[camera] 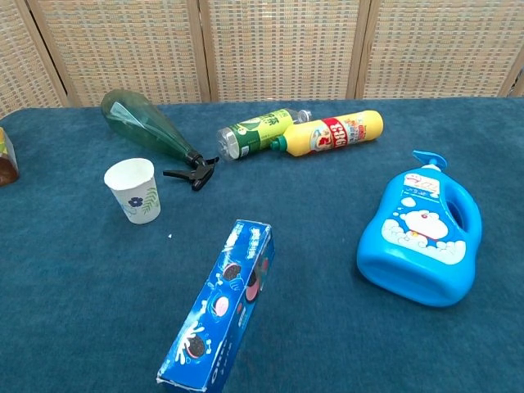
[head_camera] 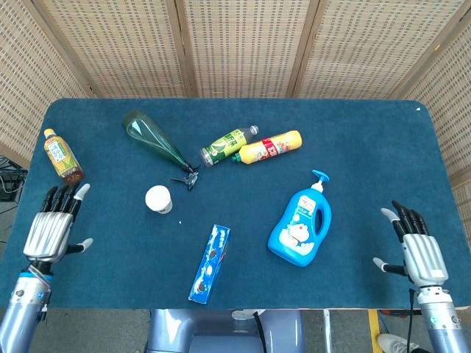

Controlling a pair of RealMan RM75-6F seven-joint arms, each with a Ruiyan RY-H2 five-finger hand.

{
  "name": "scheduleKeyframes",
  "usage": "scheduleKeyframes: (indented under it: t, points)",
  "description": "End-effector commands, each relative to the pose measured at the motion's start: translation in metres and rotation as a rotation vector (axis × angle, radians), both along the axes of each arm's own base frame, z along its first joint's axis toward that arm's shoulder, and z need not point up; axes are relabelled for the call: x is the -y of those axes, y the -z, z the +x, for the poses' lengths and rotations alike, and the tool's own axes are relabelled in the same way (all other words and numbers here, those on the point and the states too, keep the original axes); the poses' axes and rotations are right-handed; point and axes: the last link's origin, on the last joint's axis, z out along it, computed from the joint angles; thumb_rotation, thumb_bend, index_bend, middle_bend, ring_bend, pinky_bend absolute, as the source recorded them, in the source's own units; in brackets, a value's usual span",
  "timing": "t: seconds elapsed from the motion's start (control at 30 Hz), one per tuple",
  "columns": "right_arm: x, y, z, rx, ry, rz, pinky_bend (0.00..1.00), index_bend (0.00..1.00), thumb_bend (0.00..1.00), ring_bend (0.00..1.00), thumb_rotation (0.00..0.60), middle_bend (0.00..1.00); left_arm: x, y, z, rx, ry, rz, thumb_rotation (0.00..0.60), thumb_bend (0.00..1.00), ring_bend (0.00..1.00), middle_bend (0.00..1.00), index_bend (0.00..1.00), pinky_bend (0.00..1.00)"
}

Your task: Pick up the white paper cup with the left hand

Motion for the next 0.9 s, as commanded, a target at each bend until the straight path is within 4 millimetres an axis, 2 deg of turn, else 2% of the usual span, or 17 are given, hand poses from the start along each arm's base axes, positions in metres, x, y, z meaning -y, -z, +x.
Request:
scheduleKeyframes:
  t: [0.03,0.2,0.4,0.6,0.73,0.9]
  points:
    - [0.0,-0.001,0.0,0.007,0.0,-0.002,0.0,0.0,0.09,0.0,0.6,0.0,-0.036,0.012,0.027,0.024,0.003,-0.075,0.59,0.05,0.0,0.0,0.0,0.0]
    - [0.001,-0.005,-0.001,0.023,0.006,-0.008,0.0,0.0,0.09,0.0,0.6,0.0,-0.065,0.032,0.046,0.016,-0.017,-0.141,0.6,0.05,0.0,0.0,0.07,0.0]
    - [0.002,-0.007,-0.003,0.037,0.013,-0.008,0.0,0.0,0.09,0.0,0.6,0.0,-0.082,0.053,0.058,-0.041,-0.026,-0.185,0.6,0.07,0.0,0.0,0.15,0.0]
    - [0.002,-0.007,-0.003,0.047,0.013,0.002,0.0,0.0,0.09,0.0,0.6,0.0,-0.094,0.077,0.067,-0.088,-0.046,-0.237,0.6,0.1,0.0,0.0,0.14,0.0]
    - [0.002,-0.008,-0.004,0.062,0.019,0.004,0.0,0.0,0.09,0.0,0.6,0.0,-0.11,0.101,0.074,-0.117,-0.075,-0.256,0.6,0.1,0.0,0.0,0.14,0.0]
    - [0.003,-0.01,-0.006,0.076,0.027,0.007,0.0,0.0,0.09,0.0,0.6,0.0,-0.116,0.111,0.081,-0.104,-0.091,-0.258,0.6,0.1,0.0,0.0,0.15,0.0]
